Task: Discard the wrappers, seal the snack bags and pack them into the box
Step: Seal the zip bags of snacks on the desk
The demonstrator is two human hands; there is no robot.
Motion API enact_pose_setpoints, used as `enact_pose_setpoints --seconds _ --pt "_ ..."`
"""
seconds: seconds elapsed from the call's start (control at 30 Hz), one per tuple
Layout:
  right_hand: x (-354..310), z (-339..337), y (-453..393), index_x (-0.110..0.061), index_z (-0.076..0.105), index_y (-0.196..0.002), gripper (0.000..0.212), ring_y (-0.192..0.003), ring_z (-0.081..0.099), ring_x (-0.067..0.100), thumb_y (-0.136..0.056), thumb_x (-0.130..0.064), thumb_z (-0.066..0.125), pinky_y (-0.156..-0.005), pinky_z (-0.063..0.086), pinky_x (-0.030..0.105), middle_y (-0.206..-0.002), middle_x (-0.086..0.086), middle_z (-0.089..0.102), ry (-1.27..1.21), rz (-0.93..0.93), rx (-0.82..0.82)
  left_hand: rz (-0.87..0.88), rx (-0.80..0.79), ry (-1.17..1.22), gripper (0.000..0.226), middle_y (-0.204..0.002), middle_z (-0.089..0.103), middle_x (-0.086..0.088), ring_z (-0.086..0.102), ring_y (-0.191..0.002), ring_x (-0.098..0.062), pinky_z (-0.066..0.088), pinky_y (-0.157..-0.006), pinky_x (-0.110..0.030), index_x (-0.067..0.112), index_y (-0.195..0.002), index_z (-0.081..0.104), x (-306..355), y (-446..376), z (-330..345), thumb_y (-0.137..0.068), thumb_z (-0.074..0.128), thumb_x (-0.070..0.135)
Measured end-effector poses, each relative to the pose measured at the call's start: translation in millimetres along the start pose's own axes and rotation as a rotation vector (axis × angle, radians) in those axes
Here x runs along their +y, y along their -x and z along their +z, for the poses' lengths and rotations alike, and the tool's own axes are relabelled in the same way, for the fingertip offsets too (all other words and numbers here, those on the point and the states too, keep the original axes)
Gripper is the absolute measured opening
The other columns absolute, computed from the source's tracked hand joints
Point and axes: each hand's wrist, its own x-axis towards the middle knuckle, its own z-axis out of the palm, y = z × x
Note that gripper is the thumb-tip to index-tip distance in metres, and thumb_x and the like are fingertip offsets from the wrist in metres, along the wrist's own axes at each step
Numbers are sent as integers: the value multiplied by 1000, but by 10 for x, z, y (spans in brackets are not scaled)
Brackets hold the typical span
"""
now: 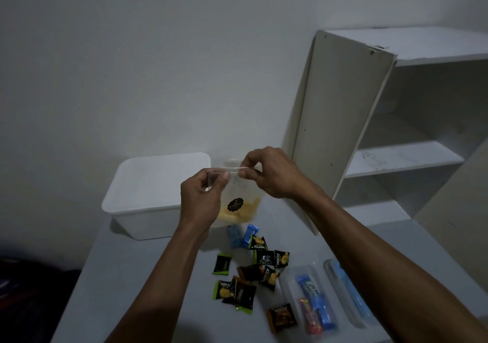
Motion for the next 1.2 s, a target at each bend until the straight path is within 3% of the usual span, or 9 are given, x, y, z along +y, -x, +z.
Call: enact_pose_setpoints --seconds 0.2,0.37,0.67,0.8,0.9,1.0,1.2 --pt "121 -32 24 -22 73 -91 12 -89 64 13 -88 -33 70 -84 55 44 -92 -6 71 -76 68 1 3 39 57 8 -75 66 3 59 -67 4 50 -68 -11 15 -82 71 -43 -45 -27 -87 70 9" --pt "126 -22 99 -20 75 -88 9 -89 66 12 -85 -28 75 -84 54 37 -88 -6 73 -248 94 30 -4 34 75 12 -77 67 2 61 -69 3 50 -68 -11 17 -82 70 -68 -45 -42 -87 70 7" --pt "165 0 98 -19 73 -81 7 -90 66 19 -86 -23 74 -85 55 41 -85 -1 71 -384 179 36 -36 36 124 11 -77 68 3 62 -68 4 49 -66 -10 17 -83 70 -33 -19 -27 -87 69 8" --pt "170 -2 121 -19 73 -83 8 -80 64 11 -84 -26 77 -74 53 29 -82 -4 71 -479 211 53 -55 59 148 9 -78 68 4 61 -67 7 47 -62 -8 16 -84 70 4 -27 -48 -88 69 8" --pt "209 -11 125 -19 75 -84 11 -94 66 17 -82 -29 78 -81 53 31 -92 -2 73 -495 238 52 -60 66 147 11 -79 68 4 61 -67 7 47 -61 -7 18 -83 70 -4 -52 -91 -88 69 9" --pt "203 1 128 -17 75 -81 13 -95 67 22 -80 -28 80 -86 53 35 -92 2 73 -518 252 74 -68 66 142 10 -80 68 3 61 -66 7 47 -60 -7 18 -84 70 -8 -42 -98 -88 69 8" --pt "229 -57 151 -11 76 -82 18 -77 61 19 -75 -27 82 -71 51 32 -87 11 75 -645 309 64 -88 80 164 11 -81 69 3 62 -66 7 46 -59 -7 19 -84 69 11 -72 -132 -88 69 9"
